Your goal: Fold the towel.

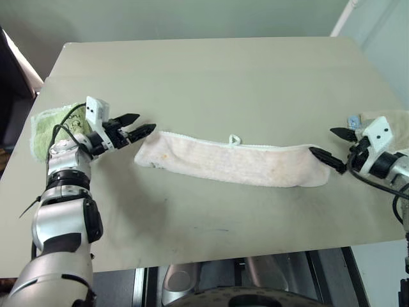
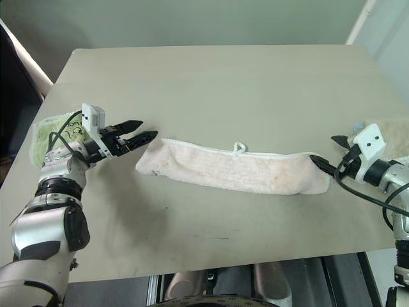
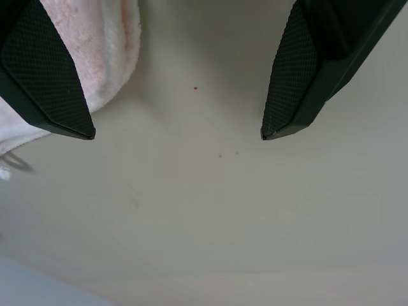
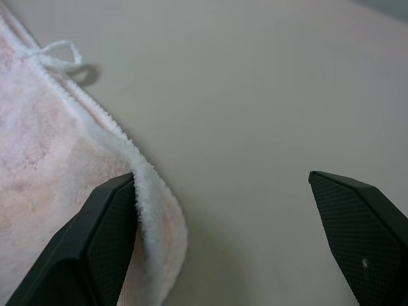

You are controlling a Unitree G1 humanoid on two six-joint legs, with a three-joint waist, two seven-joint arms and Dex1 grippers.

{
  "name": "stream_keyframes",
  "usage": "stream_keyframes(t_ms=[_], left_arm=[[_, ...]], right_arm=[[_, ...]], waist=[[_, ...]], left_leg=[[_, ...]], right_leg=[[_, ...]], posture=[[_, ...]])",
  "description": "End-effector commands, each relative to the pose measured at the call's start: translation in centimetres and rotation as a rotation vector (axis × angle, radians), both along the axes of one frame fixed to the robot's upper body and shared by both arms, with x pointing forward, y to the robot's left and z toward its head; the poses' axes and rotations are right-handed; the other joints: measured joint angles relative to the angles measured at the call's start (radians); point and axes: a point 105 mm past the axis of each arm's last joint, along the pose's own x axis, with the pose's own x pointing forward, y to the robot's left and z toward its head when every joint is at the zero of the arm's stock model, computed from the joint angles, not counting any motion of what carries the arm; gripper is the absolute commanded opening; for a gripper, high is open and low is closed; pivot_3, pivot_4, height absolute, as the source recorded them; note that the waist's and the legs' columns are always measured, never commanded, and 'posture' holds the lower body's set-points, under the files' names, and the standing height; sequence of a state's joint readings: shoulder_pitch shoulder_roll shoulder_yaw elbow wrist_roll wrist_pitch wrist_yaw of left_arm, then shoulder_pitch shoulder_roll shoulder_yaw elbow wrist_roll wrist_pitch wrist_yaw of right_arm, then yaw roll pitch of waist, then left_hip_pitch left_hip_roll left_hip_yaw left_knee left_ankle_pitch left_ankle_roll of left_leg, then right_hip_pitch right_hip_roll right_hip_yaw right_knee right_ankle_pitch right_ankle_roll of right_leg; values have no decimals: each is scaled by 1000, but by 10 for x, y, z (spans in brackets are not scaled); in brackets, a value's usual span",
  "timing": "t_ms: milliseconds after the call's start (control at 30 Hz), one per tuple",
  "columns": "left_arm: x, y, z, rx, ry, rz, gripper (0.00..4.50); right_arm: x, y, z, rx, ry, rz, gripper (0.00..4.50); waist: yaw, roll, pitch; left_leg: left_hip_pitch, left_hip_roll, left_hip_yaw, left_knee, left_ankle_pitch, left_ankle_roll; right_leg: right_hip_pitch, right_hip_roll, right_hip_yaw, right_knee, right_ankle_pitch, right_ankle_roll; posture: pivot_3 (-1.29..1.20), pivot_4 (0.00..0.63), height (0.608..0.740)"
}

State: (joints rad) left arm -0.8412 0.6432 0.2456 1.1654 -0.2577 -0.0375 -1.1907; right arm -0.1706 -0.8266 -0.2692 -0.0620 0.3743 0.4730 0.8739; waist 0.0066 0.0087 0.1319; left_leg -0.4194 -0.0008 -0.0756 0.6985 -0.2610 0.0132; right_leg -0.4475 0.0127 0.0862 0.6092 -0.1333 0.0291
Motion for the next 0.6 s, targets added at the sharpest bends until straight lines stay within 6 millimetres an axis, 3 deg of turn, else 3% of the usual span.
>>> stream_keyframes(t_ms=[33, 100, 233, 300, 433, 600], left_arm=[[0, -3, 7, -21, -37, -17, 4500], [0, -5, 7, -27, -37, -28, 4500], [1, -12, 8, -65, -34, -55, 4500], [1, -14, 8, -69, -33, -61, 4500], [0, -20, 19, -105, -67, -109, 4500], [-9, -39, 34, -101, -136, -248, 4500]], right_arm=[[-6, -4, 16, 62, 70, -9, 4342], [-8, -6, 14, 67, 119, -18, 4342], [10, -16, 26, 209, 142, -95, 4342], [16, -20, 27, 197, 134, -109, 4342], [-1, -4, 48, 328, 142, -18, 4342], [-25, 7, 41, 542, 238, -53, 4342]], waist=[[0, 0, 0], [1, 0, 0], [-1, 0, 0], [-2, 0, 0], [0, 1, 1], [6, 0, 0]], left_leg=[[0, 0, 0, 0, 0, 0], [0, 0, 0, 0, 0, 0], [0, -1, 0, 0, 0, 0], [0, -2, 0, 0, 0, 0], [-1, 0, 0, -3, 0, 0], [-3, -1, 0, -2, 1, 0]], right_leg=[[0, 0, 0, 0, 0, 0], [0, 0, 0, 0, -1, 1], [0, 0, 1, 0, 0, 1], [-1, 0, 1, 0, 0, 2], [-3, 0, 1, 1, -2, 0], [-2, 0, 0, 0, -6, 2]], posture=[[0, 150, 740], [0, 150, 740], [0, 150, 740], [0, 150, 740], [0, 150, 740], [0, 150, 740]])
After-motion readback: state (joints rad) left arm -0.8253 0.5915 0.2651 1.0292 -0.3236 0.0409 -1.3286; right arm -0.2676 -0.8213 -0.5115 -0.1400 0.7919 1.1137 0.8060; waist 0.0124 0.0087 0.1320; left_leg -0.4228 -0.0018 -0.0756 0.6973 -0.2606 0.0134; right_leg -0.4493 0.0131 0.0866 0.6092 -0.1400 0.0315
